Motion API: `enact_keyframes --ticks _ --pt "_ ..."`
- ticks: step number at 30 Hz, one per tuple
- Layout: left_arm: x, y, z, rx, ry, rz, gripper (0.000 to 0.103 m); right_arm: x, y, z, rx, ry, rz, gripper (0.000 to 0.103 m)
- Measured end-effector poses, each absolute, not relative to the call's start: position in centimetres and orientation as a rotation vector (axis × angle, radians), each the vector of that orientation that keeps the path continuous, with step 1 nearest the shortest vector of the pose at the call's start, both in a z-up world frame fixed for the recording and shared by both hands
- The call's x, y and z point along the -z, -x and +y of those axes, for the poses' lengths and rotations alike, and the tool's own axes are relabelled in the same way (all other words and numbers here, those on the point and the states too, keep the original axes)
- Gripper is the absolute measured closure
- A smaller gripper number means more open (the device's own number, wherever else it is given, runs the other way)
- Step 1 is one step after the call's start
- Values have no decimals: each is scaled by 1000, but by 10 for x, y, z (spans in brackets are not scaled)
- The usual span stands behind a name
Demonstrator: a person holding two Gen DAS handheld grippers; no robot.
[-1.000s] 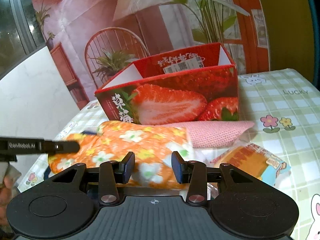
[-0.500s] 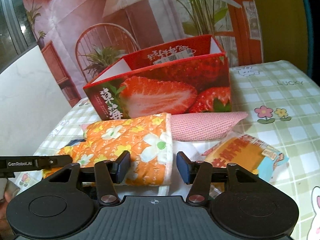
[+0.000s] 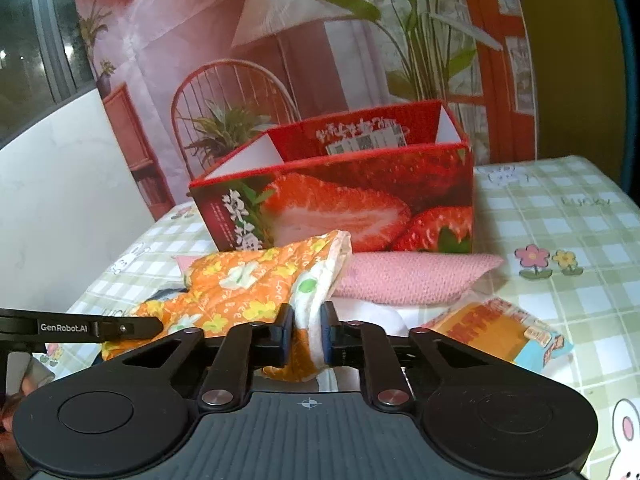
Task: Organize soft objects
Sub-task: 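Close the left gripper on the orange floral cloth while the right gripper also grasps it, then lift the orange floral cloth with both grippers and carry it over the red box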
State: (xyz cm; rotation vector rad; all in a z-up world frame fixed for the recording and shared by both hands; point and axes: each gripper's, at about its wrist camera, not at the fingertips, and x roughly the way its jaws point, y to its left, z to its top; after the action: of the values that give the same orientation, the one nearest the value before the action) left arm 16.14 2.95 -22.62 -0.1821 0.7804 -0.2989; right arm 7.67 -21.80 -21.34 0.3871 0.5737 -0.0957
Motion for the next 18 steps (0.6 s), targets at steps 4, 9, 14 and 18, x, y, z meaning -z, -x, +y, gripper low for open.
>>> enact_keyframes --ticks 4,9,14,18 --pt "216 -158 31 301 186 731 88 202 -73 -216 84 -343 529 92" --pt "197 -150 25 320 154 630 88 186 -69 -221 86 -327 481 92" --pt "188 -146 15 329 129 588 88 185 -68 -225 96 -343 478 92" --pt "187 -148 13 334 129 588 88 185 -68 -224 93 -348 480 92"
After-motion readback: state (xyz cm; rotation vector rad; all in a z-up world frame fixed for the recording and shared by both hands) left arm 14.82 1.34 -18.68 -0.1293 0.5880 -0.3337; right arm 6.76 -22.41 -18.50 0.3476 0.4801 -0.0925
